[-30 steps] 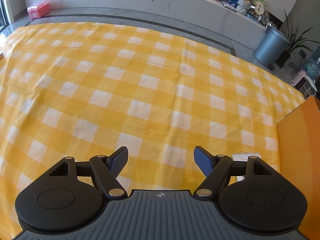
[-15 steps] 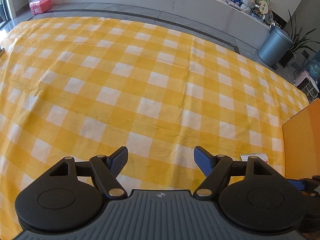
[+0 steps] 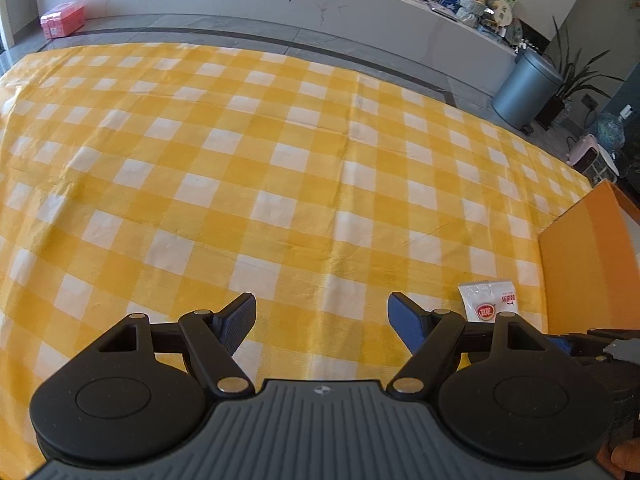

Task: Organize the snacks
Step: 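Grasp the white spicy-strip packet with the right tool and lift it, then grasp the clear fruit-vegetable snack bag with the left tool while the right holds the packet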

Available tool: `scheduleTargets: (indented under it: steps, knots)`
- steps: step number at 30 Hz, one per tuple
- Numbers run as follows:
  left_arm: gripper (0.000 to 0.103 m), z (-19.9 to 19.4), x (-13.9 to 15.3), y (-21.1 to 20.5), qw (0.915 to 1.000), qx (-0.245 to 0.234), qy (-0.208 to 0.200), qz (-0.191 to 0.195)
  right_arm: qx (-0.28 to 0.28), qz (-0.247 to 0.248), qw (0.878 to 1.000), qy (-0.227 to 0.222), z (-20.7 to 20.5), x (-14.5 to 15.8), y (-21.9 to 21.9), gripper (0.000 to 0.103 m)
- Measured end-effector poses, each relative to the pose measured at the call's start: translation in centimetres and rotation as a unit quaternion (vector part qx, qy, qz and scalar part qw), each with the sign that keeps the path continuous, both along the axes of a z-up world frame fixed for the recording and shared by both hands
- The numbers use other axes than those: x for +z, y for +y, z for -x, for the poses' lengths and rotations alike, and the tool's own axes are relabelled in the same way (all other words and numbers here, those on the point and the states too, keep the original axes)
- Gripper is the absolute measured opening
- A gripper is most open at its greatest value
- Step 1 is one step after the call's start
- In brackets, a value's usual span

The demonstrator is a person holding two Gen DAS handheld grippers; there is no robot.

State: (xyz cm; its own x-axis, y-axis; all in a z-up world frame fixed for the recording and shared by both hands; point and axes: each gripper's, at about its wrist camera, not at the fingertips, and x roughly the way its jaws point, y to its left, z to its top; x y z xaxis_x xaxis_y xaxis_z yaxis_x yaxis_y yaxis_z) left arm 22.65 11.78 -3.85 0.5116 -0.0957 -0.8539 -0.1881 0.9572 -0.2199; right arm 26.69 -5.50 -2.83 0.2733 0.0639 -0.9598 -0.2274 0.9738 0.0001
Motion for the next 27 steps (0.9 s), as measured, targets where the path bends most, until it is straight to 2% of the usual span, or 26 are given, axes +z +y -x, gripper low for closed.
scheduleTargets:
  steps: [6, 9, 12, 17, 21, 22, 24, 27]
  knots:
    - [0.088, 0.5, 0.8, 0.0, 0.9993, -0.007, -0.012, 0.035, -0.011, -0.033, 0.999, -0.032, 0.6, 3.4, -1.0, 0.046]
    - [0.088, 0.9, 1.6, -0.2, 0.9975, -0.017, -0.023, 0.065, -0.014, -0.046, 0.997, -0.062, 1.1, 5.9, -1.4, 0.046]
    - [0.088, 2.2, 2.5, -0.5, 0.9963, -0.003, -0.044, 0.073, -0.016, -0.061, 0.993, -0.096, 2.0, 9.1, -2.1, 0.046]
    - [0.088, 3.8, 3.2, -2.4, 0.9946, -0.046, -0.041, 0.083, -0.026, -0.085, 0.985, -0.148, 5.9, 14.4, -4.2, 0.046]
    - [0.088, 5.2, 3.7, -3.7, 0.9885, -0.067, -0.049, 0.126, -0.023, -0.100, 0.983, -0.150, 9.6, 16.6, -6.5, 0.046]
    - [0.089, 5.7, 3.9, -4.0, 0.9864, -0.075, -0.054, 0.136, -0.024, -0.108, 0.983, -0.144, 10.5, 16.8, -7.3, 0.046]
    - [0.089, 6.5, 4.5, -5.4, 0.9813, -0.121, -0.063, 0.135, -0.022, -0.114, 0.984, -0.136, 12.1, 16.9, -8.5, 0.046]
    - [0.091, 7.5, 5.9, -7.9, 0.9685, -0.213, -0.082, 0.099, -0.020, -0.110, 0.984, -0.140, 14.1, 17.1, -10.0, 0.046]
